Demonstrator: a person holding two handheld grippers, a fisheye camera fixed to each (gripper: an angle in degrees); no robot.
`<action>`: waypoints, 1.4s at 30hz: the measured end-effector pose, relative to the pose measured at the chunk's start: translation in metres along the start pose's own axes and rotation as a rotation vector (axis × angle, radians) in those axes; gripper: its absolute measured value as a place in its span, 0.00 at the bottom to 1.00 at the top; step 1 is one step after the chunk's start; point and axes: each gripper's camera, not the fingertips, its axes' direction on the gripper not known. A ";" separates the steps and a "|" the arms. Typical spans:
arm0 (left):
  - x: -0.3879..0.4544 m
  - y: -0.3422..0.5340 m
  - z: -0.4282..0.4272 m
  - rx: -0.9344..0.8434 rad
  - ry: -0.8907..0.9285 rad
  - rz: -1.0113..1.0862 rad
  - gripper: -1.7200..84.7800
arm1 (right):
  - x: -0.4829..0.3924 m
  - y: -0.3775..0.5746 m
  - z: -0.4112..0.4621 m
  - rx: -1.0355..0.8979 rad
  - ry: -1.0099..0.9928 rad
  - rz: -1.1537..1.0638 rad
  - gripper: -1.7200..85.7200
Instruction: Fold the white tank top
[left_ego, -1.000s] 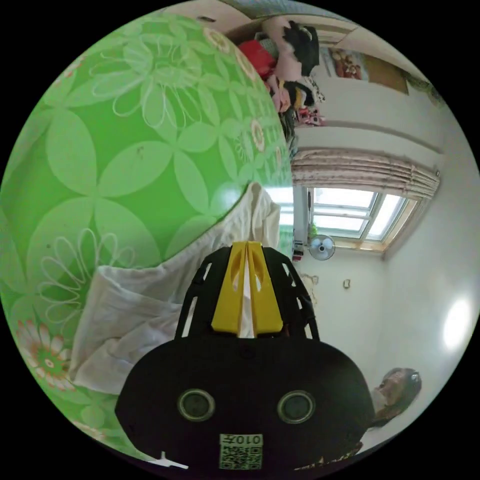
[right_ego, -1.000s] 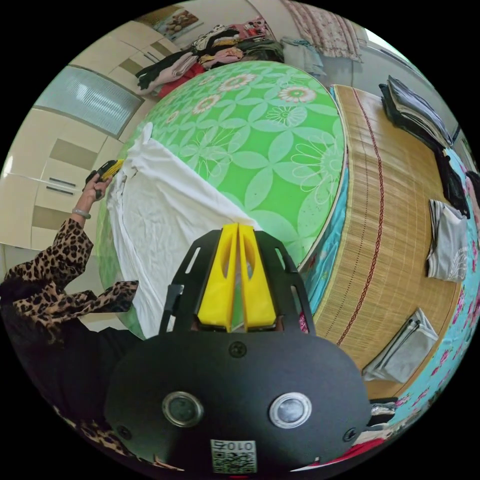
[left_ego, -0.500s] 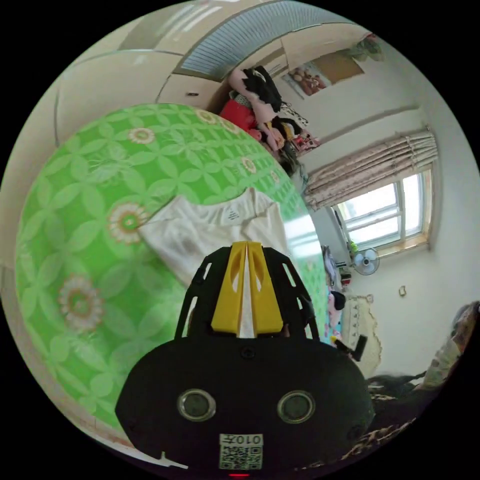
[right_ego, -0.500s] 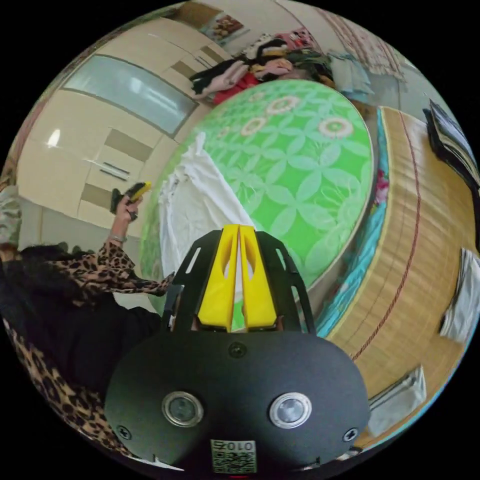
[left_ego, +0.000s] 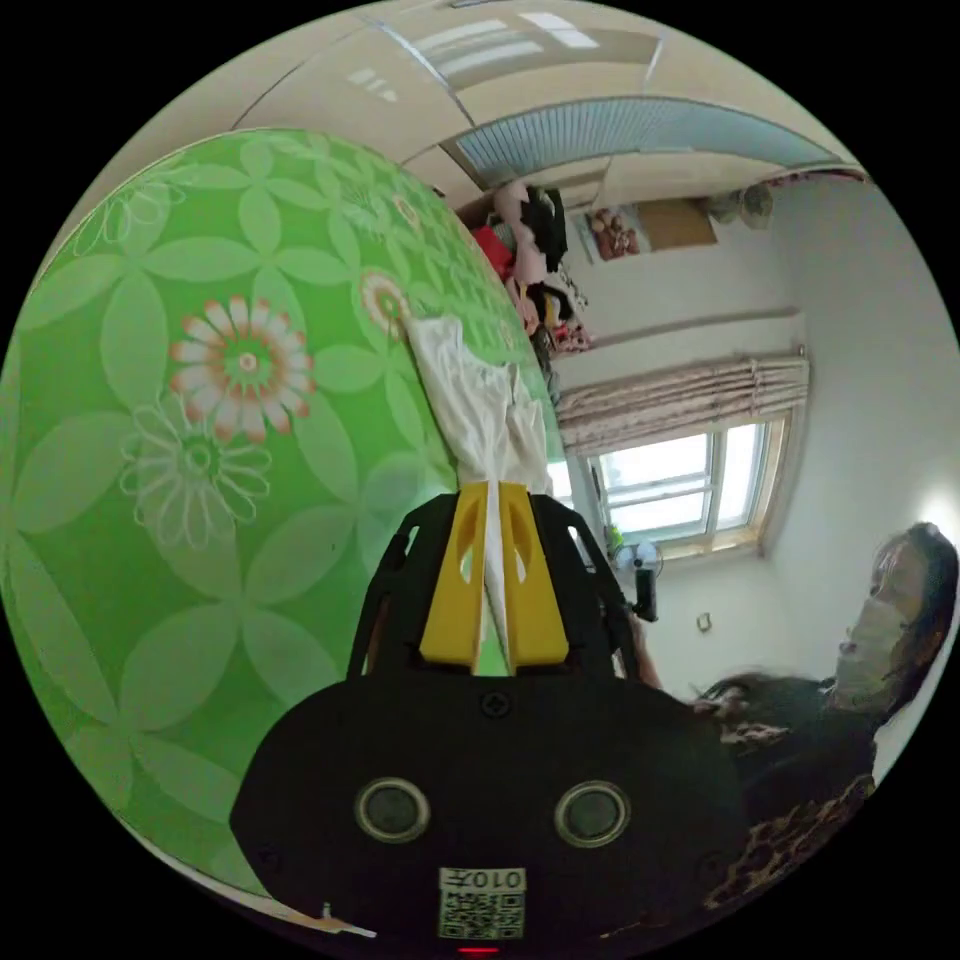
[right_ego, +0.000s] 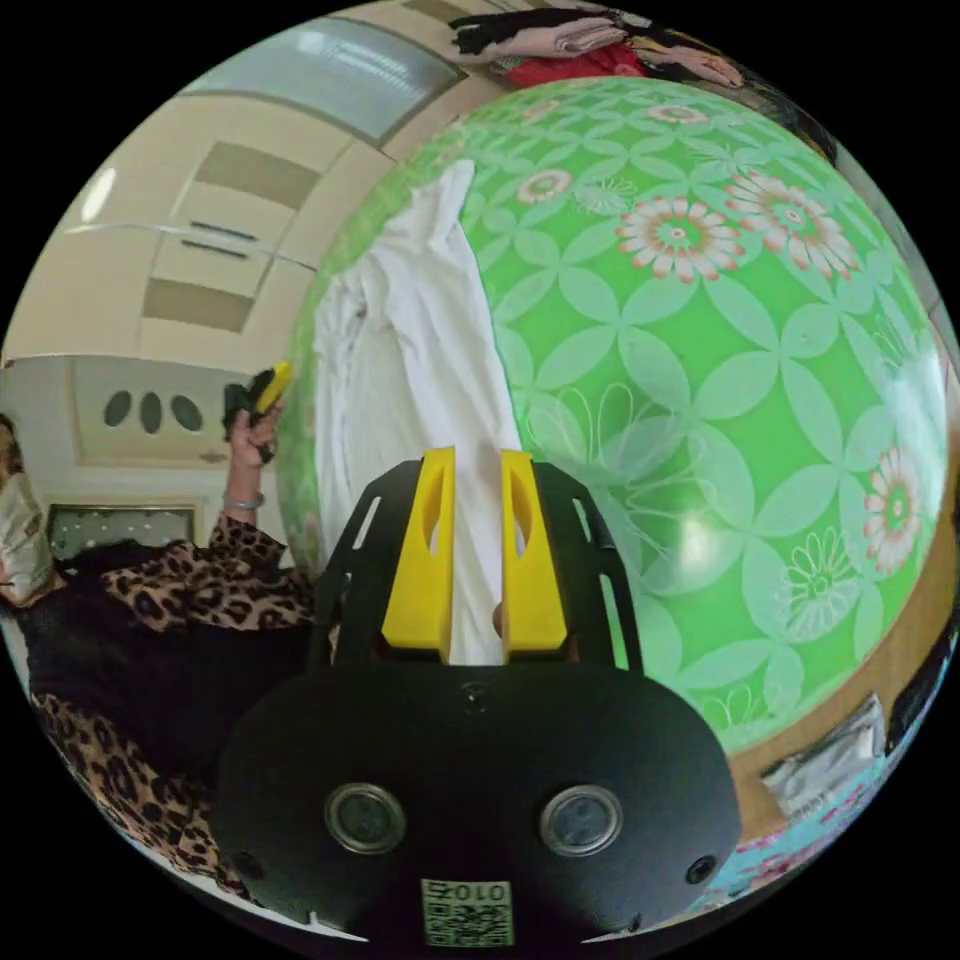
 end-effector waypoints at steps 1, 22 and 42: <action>-0.001 0.014 0.004 -0.027 -0.013 -0.005 0.02 | -0.003 0.007 0.005 -0.023 0.046 0.009 0.11; 0.080 0.302 0.046 -0.008 -0.077 -0.217 0.02 | -0.032 0.086 0.010 -0.122 -0.013 -0.401 0.10; 0.209 0.484 0.162 0.238 -0.228 0.294 0.02 | -0.052 0.241 -0.013 0.130 0.079 -0.928 0.08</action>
